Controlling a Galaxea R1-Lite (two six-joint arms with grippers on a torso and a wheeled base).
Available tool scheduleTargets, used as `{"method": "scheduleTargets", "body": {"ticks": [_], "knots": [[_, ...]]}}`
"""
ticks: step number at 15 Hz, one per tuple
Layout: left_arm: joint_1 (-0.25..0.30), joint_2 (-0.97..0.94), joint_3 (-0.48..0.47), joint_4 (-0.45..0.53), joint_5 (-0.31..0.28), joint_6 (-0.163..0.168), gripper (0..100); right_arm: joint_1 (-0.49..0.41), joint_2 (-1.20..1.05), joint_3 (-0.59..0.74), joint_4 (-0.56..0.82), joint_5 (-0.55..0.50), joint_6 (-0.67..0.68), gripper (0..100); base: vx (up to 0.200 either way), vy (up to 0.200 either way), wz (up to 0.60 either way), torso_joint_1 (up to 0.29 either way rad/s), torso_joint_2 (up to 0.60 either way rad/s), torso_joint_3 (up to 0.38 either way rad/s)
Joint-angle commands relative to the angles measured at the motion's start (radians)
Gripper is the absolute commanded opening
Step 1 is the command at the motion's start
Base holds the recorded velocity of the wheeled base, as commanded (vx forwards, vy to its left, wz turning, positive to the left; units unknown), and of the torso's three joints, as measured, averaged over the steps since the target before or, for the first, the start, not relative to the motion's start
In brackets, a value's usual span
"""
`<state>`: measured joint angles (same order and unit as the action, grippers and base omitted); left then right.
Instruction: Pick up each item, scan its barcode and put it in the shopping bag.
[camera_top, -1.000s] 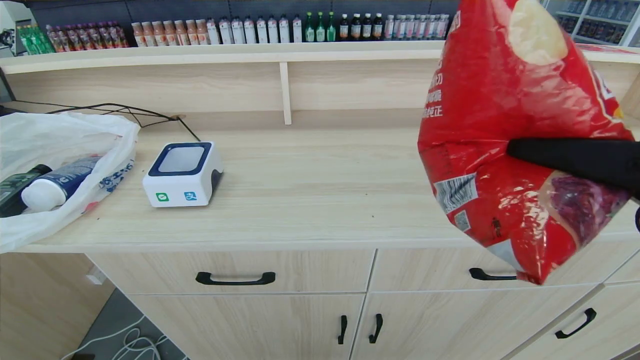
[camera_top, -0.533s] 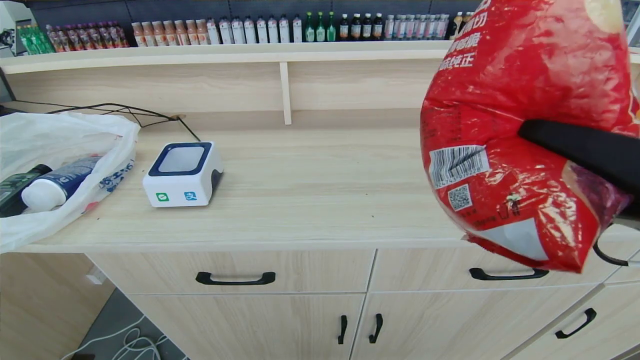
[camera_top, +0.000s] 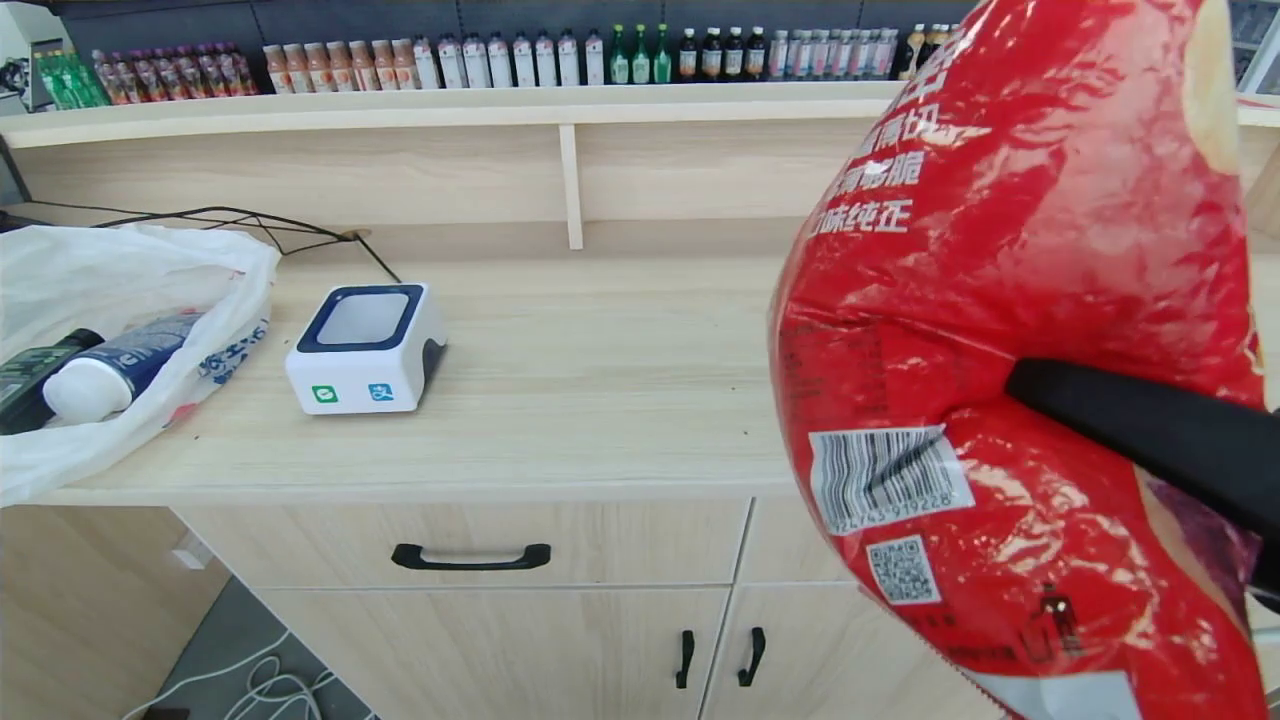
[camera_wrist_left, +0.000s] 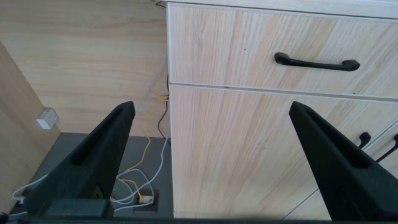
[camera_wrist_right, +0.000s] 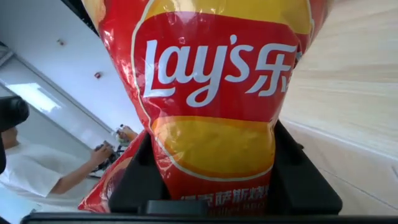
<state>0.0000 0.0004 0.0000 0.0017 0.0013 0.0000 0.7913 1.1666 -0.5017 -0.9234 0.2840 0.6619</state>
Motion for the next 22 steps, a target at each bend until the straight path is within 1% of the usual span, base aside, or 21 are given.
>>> {"method": "scheduleTargets", "body": {"ticks": [1,4,5,8,10,11,14,22], "knots": [[0.000,0.000,0.000,0.000,0.000,0.000,100,0.026,0.012,0.078,-0.118,0.000,0.071,0,0.000,0.000,0.00,0.000,0.00,0.000],[0.000,0.000,0.000,0.000,0.000,0.000,100,0.025,0.010,0.081,-0.135,0.000,0.131,0,0.000,0.000,0.00,0.000,0.00,0.000],[0.000,0.000,0.000,0.000,0.000,0.000,100,0.022,0.025,0.063,-0.143,0.000,0.183,0,0.000,0.000,0.00,0.000,0.00,0.000],[-0.002,0.000,0.000,0.000,0.000,0.000,100,0.014,0.073,0.060,-0.216,0.000,0.271,0,0.000,0.000,0.00,0.000,0.00,0.000],[0.000,0.000,0.000,0.000,0.000,0.000,100,0.014,0.074,0.074,-0.255,0.000,0.354,0,0.000,0.000,0.00,0.000,0.00,0.000],[0.000,0.000,0.000,0.000,0.000,0.000,100,0.008,0.082,0.112,-0.268,0.000,0.424,0,0.000,0.000,0.00,0.000,0.00,0.000],[-0.002,0.000,0.000,0.000,0.000,0.000,100,-0.003,0.093,0.155,-0.302,0.000,0.449,0,0.000,0.000,0.00,0.000,0.00,0.000],[0.000,0.000,0.000,0.000,0.000,0.000,100,-0.018,0.116,0.126,-0.304,0.000,0.487,0,0.000,0.000,0.00,0.000,0.00,0.000]]}}
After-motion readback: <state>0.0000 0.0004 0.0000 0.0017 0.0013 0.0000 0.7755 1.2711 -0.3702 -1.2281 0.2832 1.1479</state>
